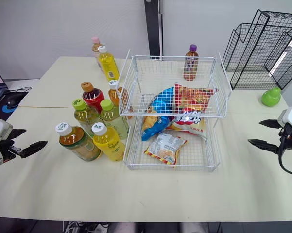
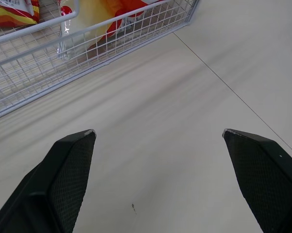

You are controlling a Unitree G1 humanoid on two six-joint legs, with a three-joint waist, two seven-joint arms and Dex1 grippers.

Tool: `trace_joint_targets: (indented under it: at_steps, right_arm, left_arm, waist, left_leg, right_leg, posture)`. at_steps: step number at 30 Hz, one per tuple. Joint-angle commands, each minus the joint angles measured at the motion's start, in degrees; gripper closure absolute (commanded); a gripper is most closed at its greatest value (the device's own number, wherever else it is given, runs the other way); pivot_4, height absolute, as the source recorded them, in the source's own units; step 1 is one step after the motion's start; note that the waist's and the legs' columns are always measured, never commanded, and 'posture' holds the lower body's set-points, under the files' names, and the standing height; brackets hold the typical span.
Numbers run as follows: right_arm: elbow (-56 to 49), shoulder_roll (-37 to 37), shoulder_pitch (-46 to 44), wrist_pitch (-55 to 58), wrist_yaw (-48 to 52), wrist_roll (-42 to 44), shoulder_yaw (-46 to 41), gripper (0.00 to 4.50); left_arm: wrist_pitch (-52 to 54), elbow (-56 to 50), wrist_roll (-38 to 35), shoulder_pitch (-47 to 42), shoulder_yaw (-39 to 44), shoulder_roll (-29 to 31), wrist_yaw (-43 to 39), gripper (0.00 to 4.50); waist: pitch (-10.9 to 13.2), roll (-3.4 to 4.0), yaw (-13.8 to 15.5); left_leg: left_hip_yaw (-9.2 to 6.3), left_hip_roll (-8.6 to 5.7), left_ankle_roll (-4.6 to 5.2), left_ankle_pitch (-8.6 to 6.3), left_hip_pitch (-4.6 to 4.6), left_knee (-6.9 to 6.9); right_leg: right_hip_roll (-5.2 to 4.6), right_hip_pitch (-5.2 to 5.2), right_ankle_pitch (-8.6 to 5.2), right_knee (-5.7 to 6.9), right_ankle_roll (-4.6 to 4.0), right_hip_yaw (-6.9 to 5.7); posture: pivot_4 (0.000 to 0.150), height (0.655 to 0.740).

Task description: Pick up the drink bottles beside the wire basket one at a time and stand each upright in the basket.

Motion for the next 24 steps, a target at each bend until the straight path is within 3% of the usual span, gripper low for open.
trace_joint_targets:
  at_steps: [1, 10, 24]
  right_arm:
    - [0.48, 0.15, -0.67, -3.25, -1.37, -0.8, -1.02, 0.0]
    - [4.13, 3.44, -0.35, -14.39, -5.03, -2.3, -2.93, 0.0]
    - [2.63, 4.26, -0.36, -10.3, -3.96, 2.04, -4.6, 0.0]
  left_arm:
    - [-1.07, -0.53, -0.75, 0.49, 3.1, 1.36, -0.19, 0.06]
    - [-5.4, 1.24, -3.2, 1.47, 6.05, 0.52, -2.57, 0.06]
    - [0.87, -4.33, -9.31, 4.31, 9.77, -2.17, -2.56, 0.06]
  waist:
    - [0.0, 0.0, 0.0]
    - [0.0, -0.01, -0.01]
    - [-0.02, -0.03, -0.01]
  left_leg:
    - [0.0, 0.0, 0.0, 0.0, 0.0, 0.0]
    - [0.01, -0.01, 0.0, 0.0, 0.0, 0.02]
    - [-0.02, 0.01, 0.0, 0.0, 0.01, 0.05]
  right_leg:
    - [0.0, 0.0, 0.0, 0.0, 0.0, 0.0]
    - [0.0, 0.01, 0.0, 0.01, 0.0, -0.01]
    - [-0.02, 0.05, 0.01, 0.02, 0.02, -0.02]
  posture:
    - [0.15, 0.7207]
    - [0.15, 0.7207]
    - [0.15, 0.7207]
